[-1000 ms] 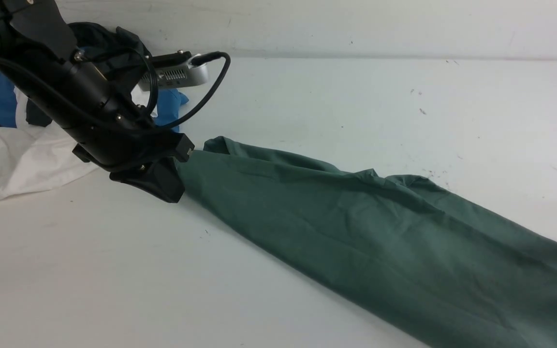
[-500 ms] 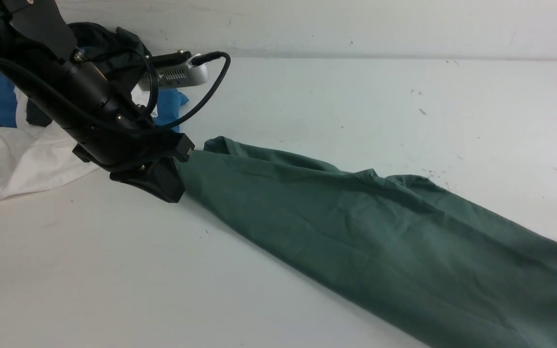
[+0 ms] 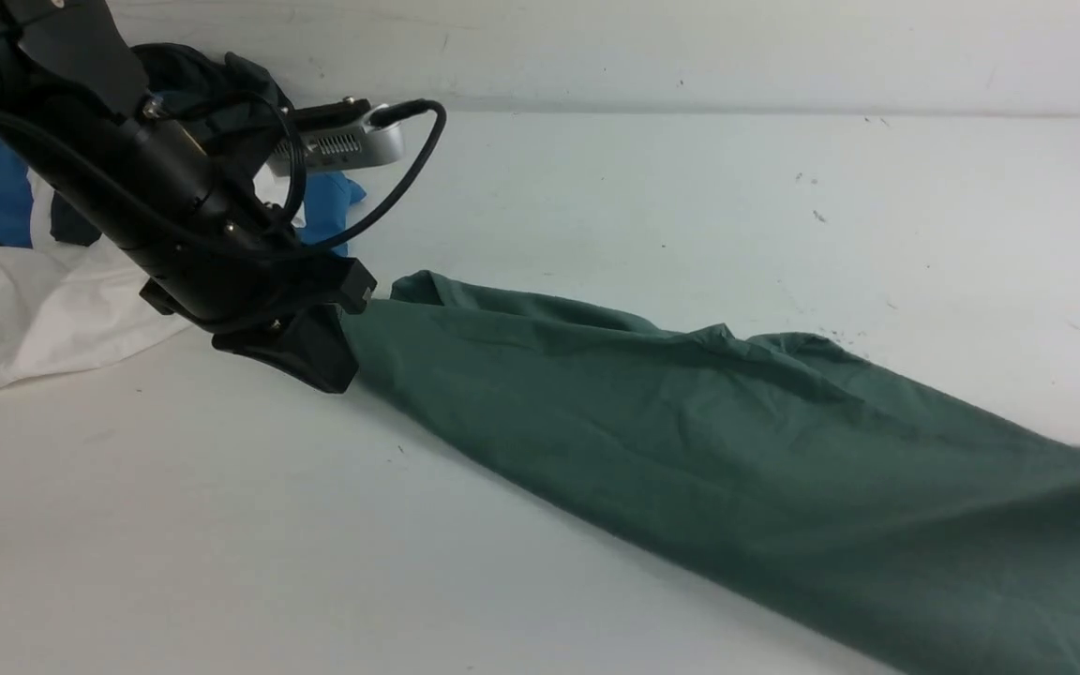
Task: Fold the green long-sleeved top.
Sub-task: Hold the left edge of the fabric with your left arm, then drag the left edge of the fabric to the left with your left arm and fold it to the right edge
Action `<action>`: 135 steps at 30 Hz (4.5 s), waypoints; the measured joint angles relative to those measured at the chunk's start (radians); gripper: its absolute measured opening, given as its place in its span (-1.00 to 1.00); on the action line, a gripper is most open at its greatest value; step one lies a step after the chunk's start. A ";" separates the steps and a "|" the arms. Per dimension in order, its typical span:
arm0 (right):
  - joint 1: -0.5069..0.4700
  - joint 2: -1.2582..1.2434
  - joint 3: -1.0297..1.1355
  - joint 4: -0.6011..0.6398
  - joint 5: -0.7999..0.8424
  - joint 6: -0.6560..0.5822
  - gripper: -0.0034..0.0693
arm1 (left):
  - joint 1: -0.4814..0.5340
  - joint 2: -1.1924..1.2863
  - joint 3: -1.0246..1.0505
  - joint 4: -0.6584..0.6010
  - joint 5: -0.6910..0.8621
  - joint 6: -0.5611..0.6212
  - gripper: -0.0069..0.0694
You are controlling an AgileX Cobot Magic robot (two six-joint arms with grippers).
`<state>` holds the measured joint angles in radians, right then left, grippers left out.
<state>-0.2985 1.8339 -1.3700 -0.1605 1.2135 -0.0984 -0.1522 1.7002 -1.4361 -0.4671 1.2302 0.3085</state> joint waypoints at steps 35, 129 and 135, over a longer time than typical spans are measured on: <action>-0.060 0.165 -0.107 -0.522 -0.043 0.467 0.38 | 0.000 0.000 0.000 0.000 -0.031 0.000 -0.83; 0.228 -0.478 0.231 0.284 0.031 0.062 -0.94 | 0.332 -0.059 0.498 -0.009 -0.340 0.032 0.45; 0.228 -0.478 0.231 0.284 0.031 0.062 -0.94 | 0.312 0.004 0.498 0.031 -0.357 0.026 0.45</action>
<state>-0.0701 1.3562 -1.1395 0.1238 1.2442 -0.0364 0.1594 1.7045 -0.9383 -0.4366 0.8734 0.3348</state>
